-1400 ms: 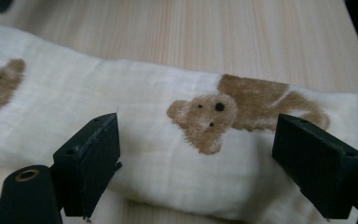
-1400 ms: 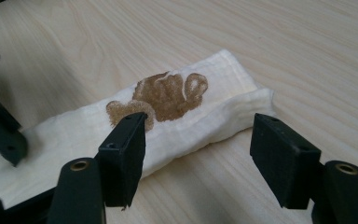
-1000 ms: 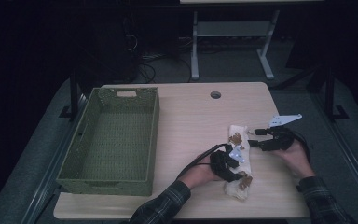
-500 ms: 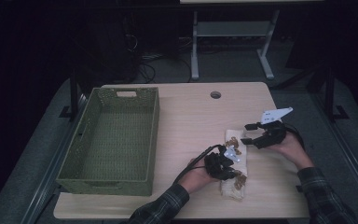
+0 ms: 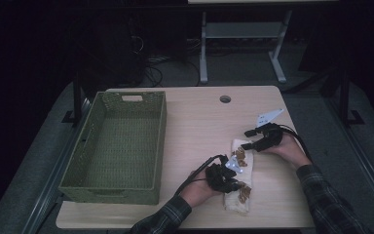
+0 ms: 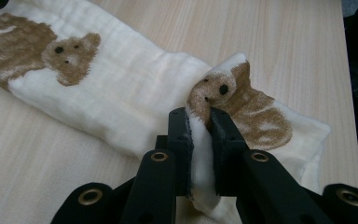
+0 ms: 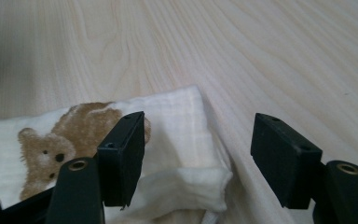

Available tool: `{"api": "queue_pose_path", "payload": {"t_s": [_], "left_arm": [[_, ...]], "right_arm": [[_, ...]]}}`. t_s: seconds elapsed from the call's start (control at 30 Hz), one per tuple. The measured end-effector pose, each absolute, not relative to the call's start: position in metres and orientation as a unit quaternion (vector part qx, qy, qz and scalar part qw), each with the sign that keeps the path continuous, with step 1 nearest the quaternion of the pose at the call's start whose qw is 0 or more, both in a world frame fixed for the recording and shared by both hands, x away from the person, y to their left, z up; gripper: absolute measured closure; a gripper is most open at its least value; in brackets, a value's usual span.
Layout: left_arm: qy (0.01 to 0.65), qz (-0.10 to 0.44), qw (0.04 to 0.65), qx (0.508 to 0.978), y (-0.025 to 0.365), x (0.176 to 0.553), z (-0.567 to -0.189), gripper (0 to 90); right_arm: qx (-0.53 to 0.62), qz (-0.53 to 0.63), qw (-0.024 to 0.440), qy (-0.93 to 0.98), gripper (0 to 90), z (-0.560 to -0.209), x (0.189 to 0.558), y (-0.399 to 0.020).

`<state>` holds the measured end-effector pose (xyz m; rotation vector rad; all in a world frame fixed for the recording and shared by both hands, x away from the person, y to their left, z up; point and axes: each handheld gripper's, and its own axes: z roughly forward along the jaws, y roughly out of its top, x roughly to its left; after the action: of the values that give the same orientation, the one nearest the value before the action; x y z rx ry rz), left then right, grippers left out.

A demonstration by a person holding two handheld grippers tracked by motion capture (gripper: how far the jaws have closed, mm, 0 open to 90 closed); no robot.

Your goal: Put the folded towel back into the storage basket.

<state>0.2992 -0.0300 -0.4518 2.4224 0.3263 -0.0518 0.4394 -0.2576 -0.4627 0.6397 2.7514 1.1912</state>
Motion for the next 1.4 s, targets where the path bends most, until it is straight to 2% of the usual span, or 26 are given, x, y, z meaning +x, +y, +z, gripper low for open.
{"api": "queue_pose_path", "payload": {"t_s": [0.1,0.33,0.43,0.6,0.73,1.03,1.4], "left_arm": [[0.127,-0.024,0.339,0.932,-0.032,0.299,-0.455,79.5],[0.129,-0.026,0.337,0.932,-0.033,0.299,-0.456,79.6],[0.128,-0.027,0.337,0.932,-0.033,0.299,-0.456,79.5],[0.13,-0.027,0.339,0.931,-0.033,0.3,-0.457,79.5],[0.13,-0.026,0.339,0.931,-0.034,0.3,-0.457,79.8],[0.128,-0.039,0.355,0.925,-0.033,0.303,-0.451,80.9],[0.122,-0.018,0.387,0.914,-0.022,0.307,-0.415,81.2]], "right_arm": [[0.208,0.385,0.029,0.899,34.8,-0.468,0.442,-0.256],[0.191,0.384,0.032,0.903,42.5,-0.475,0.44,-0.254],[0.178,0.392,0.037,0.902,51.4,-0.476,0.436,-0.255],[0.171,0.391,0.011,0.904,71.8,-0.474,0.435,-0.254],[0.179,0.392,0.0,0.902,78.6,-0.474,0.433,-0.253],[0.183,0.381,0.006,0.906,81.4,-0.467,0.428,-0.25],[0.154,0.385,0.014,0.91,81.4,-0.431,0.426,-0.238]]}}
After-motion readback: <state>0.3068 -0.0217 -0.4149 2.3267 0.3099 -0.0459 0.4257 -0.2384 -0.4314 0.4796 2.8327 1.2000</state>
